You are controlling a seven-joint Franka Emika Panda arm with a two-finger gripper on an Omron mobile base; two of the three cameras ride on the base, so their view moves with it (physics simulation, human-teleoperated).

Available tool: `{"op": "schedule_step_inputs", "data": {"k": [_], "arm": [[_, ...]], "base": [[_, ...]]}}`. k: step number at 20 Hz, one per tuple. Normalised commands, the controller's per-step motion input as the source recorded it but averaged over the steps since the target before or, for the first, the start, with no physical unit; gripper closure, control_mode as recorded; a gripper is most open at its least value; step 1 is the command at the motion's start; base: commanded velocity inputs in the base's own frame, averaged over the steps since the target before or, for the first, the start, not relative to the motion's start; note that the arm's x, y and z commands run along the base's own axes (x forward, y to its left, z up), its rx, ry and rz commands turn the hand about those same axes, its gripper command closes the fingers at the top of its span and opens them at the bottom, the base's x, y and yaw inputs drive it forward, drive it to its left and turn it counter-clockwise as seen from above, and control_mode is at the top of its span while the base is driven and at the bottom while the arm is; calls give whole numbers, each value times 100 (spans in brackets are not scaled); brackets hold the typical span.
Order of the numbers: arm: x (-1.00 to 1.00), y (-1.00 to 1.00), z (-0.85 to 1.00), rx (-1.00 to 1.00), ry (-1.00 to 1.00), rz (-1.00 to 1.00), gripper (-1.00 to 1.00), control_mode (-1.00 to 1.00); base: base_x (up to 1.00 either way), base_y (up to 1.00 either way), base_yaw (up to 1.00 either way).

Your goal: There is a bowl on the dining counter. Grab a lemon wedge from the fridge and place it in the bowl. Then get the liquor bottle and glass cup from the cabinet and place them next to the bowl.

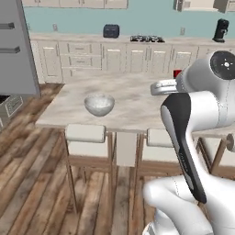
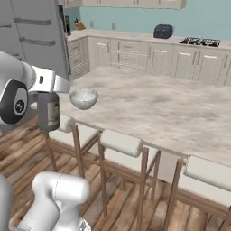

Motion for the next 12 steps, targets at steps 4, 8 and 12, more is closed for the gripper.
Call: {"op": "schedule_step_inputs", "data": {"k": [4, 8, 12], "arm": [[0, 0, 0, 0, 0, 0, 100, 100], [0, 0, 0, 0, 0, 0, 100, 100], [0, 0, 0, 0, 0, 0, 100, 100]], "base": [[11, 85, -42], [24, 77, -40], [41, 76, -40]]}}
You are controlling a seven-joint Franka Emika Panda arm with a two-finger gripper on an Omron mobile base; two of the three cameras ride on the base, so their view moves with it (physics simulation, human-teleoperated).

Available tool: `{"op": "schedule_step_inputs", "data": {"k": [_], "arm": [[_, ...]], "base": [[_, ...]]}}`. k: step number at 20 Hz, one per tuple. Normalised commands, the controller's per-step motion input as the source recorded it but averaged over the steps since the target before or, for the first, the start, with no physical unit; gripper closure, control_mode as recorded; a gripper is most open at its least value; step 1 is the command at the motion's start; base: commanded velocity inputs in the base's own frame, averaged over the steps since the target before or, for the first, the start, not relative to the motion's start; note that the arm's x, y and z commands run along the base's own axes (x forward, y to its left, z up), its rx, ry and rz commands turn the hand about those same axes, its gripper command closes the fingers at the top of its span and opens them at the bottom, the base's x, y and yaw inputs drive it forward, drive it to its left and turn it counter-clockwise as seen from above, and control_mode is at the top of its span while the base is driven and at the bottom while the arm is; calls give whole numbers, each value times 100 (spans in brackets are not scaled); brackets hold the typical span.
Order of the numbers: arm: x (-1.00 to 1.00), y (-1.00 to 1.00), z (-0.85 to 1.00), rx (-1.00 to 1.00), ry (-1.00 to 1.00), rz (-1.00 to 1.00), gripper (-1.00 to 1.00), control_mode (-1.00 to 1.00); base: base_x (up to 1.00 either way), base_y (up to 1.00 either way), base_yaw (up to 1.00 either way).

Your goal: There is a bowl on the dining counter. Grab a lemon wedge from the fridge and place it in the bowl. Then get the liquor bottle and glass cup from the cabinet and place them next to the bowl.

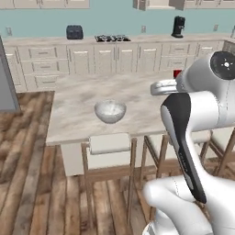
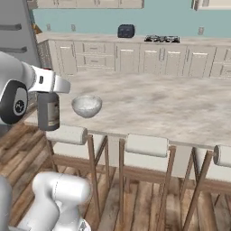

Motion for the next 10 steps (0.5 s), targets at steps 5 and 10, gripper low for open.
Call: {"op": "schedule_step_inputs", "data": {"k": [5, 10], "arm": [[0, 0, 0, 0, 0, 0, 100, 100], [0, 0, 0, 0, 0, 0, 100, 100]], "base": [[74, 54, -38], [83, 42, -29]]}}
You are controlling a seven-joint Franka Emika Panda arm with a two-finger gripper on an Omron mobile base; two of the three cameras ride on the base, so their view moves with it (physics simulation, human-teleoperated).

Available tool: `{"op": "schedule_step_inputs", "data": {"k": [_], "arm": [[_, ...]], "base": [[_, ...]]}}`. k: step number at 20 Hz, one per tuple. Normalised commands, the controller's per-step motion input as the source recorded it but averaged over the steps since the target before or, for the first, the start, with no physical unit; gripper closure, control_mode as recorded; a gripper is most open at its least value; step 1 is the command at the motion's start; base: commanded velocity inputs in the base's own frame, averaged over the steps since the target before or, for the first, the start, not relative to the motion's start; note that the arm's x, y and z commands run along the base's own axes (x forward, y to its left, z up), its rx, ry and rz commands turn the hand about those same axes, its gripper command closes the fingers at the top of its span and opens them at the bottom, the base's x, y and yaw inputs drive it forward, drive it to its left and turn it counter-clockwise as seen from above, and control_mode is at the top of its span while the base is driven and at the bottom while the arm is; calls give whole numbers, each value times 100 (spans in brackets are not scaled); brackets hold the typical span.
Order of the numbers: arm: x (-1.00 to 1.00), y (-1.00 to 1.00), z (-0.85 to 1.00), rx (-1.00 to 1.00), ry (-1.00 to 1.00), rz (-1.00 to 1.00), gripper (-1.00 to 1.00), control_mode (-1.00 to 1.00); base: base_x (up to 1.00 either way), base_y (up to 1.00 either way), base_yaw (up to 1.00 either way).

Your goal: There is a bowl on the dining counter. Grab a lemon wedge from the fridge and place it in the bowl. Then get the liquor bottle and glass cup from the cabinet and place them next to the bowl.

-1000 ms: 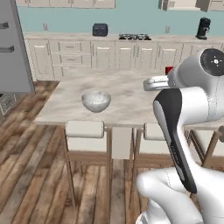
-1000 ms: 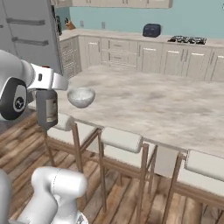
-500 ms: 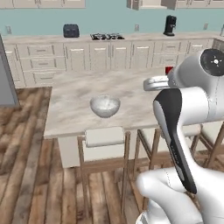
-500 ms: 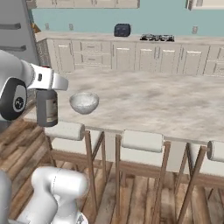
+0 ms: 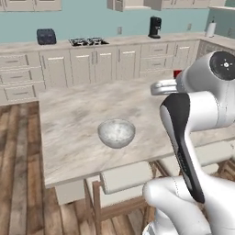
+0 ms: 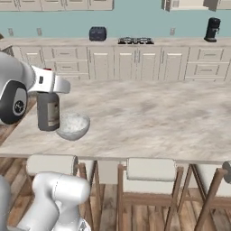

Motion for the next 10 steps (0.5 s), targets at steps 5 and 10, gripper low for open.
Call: {"op": "schedule_step_inputs", "data": {"k": [5, 10], "arm": [[0, 0, 0, 0, 0, 0, 100, 100], [-2, 92, -2, 0, -8, -5, 100, -100]], "base": [[63, 62, -20], [0, 0, 0]]}}
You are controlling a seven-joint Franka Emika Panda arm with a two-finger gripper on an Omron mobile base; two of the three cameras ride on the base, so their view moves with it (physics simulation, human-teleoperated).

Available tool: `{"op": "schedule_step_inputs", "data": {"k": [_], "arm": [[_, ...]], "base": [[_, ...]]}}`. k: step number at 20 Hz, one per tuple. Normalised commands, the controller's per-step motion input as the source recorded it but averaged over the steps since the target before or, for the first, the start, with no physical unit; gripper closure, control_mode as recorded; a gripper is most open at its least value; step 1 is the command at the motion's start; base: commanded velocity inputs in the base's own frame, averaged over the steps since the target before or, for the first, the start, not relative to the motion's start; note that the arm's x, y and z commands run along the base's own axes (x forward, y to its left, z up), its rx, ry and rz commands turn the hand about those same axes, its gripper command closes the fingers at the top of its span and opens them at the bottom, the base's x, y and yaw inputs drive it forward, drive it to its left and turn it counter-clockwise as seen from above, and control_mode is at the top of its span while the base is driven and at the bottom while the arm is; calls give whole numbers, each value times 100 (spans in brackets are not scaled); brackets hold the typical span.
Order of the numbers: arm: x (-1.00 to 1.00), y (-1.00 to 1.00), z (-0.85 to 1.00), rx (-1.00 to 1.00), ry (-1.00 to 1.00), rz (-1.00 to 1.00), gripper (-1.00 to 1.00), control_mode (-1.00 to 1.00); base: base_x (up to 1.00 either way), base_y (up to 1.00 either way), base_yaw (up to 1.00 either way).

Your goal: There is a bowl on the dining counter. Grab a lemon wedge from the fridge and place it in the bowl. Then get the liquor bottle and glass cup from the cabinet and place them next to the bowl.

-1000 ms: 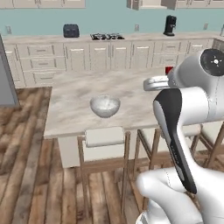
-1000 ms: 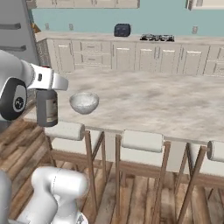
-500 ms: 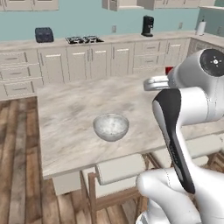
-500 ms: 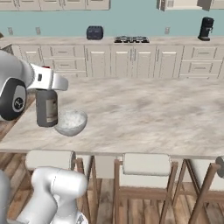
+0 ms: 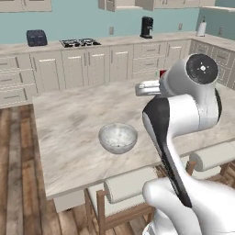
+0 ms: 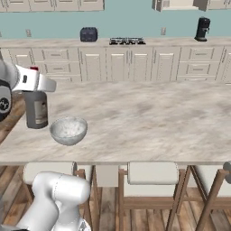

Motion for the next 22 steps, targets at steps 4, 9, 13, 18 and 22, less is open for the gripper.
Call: {"op": "schedule_step_inputs", "data": {"k": [4, 9, 13, 18, 22], "arm": [[-6, 100, -20, 0, -5, 0, 100, -100], [2, 85, -49, 0, 0, 10, 100, -100], [13, 78, -55, 0, 0, 12, 100, -100], [23, 66, -48, 0, 0, 11, 100, -100], [58, 44, -45, 0, 0, 8, 100, -100]], "base": [[0, 0, 0], [0, 0, 0], [0, 0, 0], [0, 0, 0], [0, 0, 0]]}}
